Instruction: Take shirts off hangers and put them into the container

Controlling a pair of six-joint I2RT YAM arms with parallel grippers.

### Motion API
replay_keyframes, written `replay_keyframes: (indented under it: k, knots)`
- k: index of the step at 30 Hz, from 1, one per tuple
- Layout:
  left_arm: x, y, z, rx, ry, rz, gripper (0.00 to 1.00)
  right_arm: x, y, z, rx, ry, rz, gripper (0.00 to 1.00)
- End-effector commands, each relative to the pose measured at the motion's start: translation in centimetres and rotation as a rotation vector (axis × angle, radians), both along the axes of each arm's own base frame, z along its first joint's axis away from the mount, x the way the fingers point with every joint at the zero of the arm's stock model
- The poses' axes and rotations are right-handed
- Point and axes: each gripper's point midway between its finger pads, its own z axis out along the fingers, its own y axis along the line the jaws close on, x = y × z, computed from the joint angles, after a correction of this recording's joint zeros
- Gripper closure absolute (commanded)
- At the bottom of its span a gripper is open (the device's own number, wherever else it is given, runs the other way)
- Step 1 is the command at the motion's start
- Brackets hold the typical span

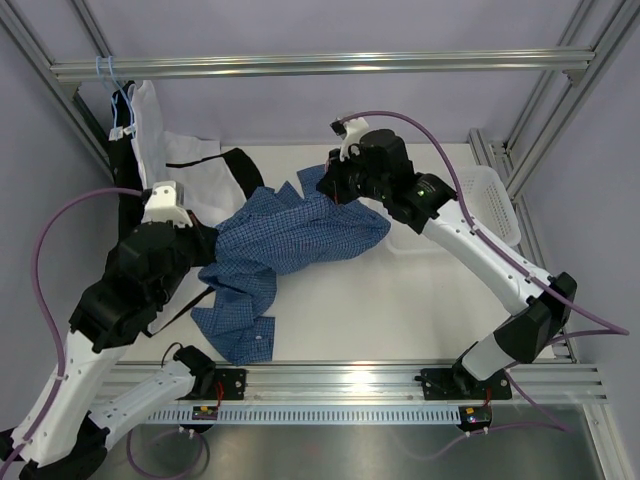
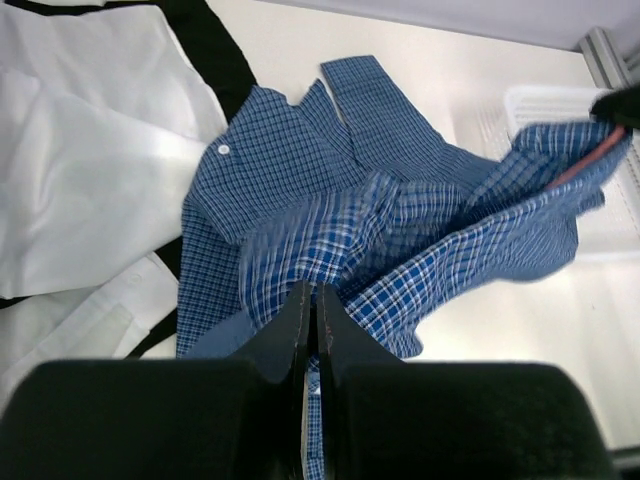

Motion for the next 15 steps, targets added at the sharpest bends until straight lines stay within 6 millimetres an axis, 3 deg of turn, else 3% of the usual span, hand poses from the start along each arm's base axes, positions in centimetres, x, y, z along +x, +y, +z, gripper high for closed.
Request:
replay_keyframes:
  k: [1,5,9,12,15]
  knots:
    - [1.3,1.8,2.4,0.015,-0.061,0.123,1.00,-0.2,-2.4,4.7,0.075,-0.117,-0.048,1.00]
    - [1.9,0.9,1.2,0.025,-0.014,0.110,1.00,-0.6,-3.5,5.7,0.091,-0.133,-0.090,1.00]
    - [1.3,-0.3,0.5,-0.035,-0.018,0.045,1.00,0.6,-5.3,7.0,0.084,-0.157,-0.214,1.00]
    - [0.6,-0.7,1.0,-0.074,-0.051,-0.002,1.00,1.3,-6.1,7.4,0.060,-0.166,-0.269,1.00]
    - [-0.4,-0.6,2.6,-0.119,-0.122,-0.033,1.00,2.2,-5.7,6.2,0.003,-0.141,-0.272,1.00]
